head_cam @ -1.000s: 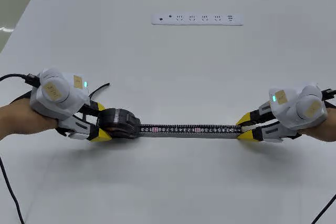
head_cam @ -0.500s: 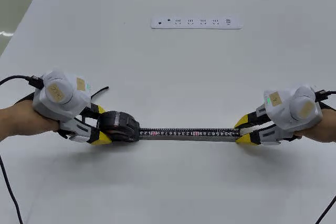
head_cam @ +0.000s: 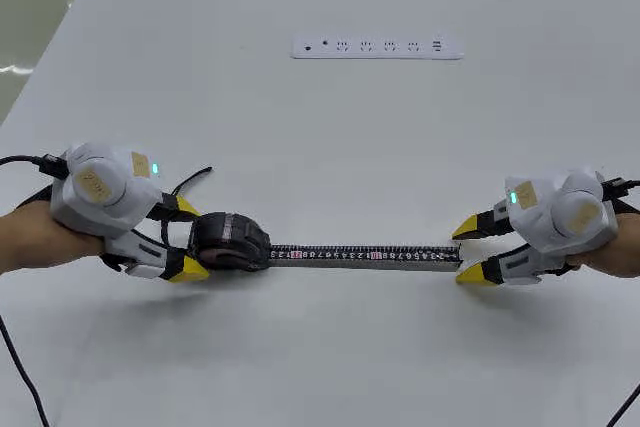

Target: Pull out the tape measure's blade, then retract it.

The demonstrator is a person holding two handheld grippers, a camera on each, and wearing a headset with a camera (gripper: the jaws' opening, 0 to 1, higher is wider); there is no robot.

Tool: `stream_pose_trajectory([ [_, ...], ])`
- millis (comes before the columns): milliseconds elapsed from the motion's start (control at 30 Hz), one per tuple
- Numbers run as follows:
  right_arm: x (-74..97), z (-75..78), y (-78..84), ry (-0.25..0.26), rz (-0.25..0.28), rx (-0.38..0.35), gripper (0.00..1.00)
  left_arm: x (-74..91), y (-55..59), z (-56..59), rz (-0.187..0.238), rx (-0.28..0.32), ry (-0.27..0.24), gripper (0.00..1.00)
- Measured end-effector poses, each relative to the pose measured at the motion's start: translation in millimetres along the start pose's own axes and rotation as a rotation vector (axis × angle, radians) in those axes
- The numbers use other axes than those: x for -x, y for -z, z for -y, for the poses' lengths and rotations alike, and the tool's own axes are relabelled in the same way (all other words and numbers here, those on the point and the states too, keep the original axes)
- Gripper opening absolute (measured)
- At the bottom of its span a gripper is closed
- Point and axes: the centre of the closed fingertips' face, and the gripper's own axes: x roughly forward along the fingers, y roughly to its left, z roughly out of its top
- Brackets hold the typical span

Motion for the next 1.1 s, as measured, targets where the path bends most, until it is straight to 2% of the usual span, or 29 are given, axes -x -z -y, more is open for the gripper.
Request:
stream_pose_trajectory([
  [167,8.8,0.6,1.6,0.041,0.009,-0.035,0.41,7.6,2.4,4.8,0.025,0.042,-0.030,0.55],
  [300,17.3,0.0,0.8,0.078,0.021,-0.074,0.50,13.6,2.8,10.3,0.062,0.089,-0.062,0.64],
  [500,28.4,-4.7,-4.3,0.120,0.049,-0.115,0.56,20.5,2.3,17.9,0.118,0.167,-0.126,0.73],
  [667,37.3,-9.8,-8.0,0.171,0.089,-0.190,0.61,26.4,1.1,27.4,0.159,0.214,-0.174,0.78],
  [833,40.6,-19.2,-7.6,0.201,0.104,-0.237,0.66,32.7,-1.7,36.8,0.210,0.272,-0.205,0.81],
  [900,42.3,-21.7,-8.5,0.214,0.117,-0.264,0.68,34.2,-1.5,38.2,0.226,0.287,-0.221,0.82],
  [1033,44.6,-27.5,-9.6,0.235,0.140,-0.310,0.71,38.7,-6.7,41.2,0.289,0.332,-0.250,0.85],
  [1100,45.1,-29.7,-10.9,0.246,0.154,-0.336,0.73,39.4,-7.2,42.6,0.298,0.345,-0.266,0.87],
])
